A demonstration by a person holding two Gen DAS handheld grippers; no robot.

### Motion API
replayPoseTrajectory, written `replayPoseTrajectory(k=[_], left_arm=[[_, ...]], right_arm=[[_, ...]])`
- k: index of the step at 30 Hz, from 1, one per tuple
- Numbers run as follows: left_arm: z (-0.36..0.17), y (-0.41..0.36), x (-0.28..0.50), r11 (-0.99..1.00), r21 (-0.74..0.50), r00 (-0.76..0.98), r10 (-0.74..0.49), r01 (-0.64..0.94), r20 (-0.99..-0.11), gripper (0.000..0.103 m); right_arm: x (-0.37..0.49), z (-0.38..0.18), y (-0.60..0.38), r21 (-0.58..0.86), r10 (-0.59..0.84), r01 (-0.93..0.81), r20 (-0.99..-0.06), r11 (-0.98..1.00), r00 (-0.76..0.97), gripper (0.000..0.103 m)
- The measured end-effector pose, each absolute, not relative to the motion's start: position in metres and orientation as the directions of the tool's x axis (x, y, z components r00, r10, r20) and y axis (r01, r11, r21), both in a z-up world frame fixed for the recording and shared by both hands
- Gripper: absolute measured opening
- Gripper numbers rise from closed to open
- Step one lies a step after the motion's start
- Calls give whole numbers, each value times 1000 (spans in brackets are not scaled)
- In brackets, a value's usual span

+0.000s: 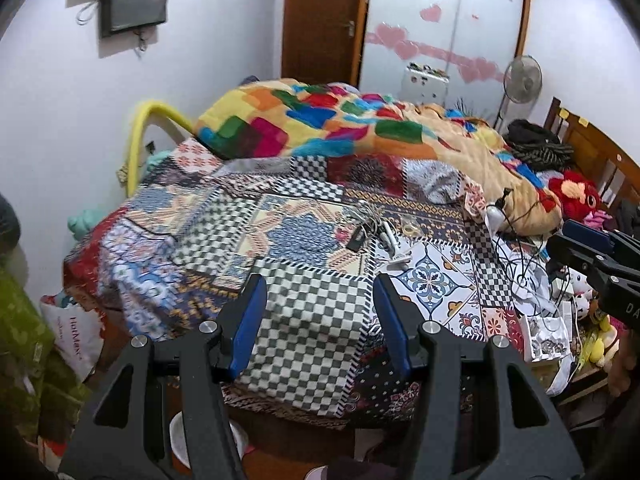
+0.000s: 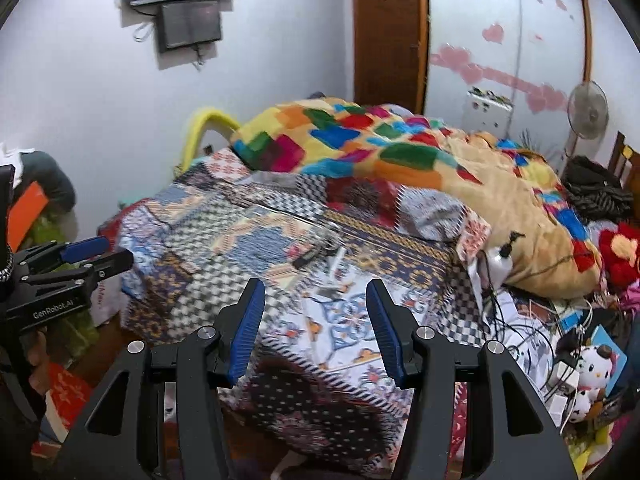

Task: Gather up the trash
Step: 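Move both open tools back toward the bed, then grasp a small item with the left gripper while the right grasps the clear bag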

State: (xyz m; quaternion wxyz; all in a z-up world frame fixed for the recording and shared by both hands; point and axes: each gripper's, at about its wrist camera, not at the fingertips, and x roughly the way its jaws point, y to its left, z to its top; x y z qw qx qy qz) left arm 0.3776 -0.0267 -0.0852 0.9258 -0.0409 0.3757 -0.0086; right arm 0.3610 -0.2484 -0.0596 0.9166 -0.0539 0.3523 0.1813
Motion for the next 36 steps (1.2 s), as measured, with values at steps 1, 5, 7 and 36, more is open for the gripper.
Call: replayPoseTrajectory(k=[1, 5, 7, 36], left_arm=[[-91, -28, 386, 997, -83, 710, -52, -10, -703, 54], [-118, -35, 422, 995, -97, 664, -79, 11, -743, 54], [-133, -38, 440, 995, -97, 640, -87, 20, -763, 54], [-283, -54, 638, 982, -109, 509, -172, 152, -843, 31]], right_arm=[[367, -64, -252, 32, 287, -362, -673, 932, 681, 49], [395, -87, -269, 52, 263, -323, -706, 945, 657, 49], [406, -96, -273, 56, 253, -309, -719, 949, 648, 49], [593, -245, -247, 134, 270, -315, -854, 940, 444, 49]])
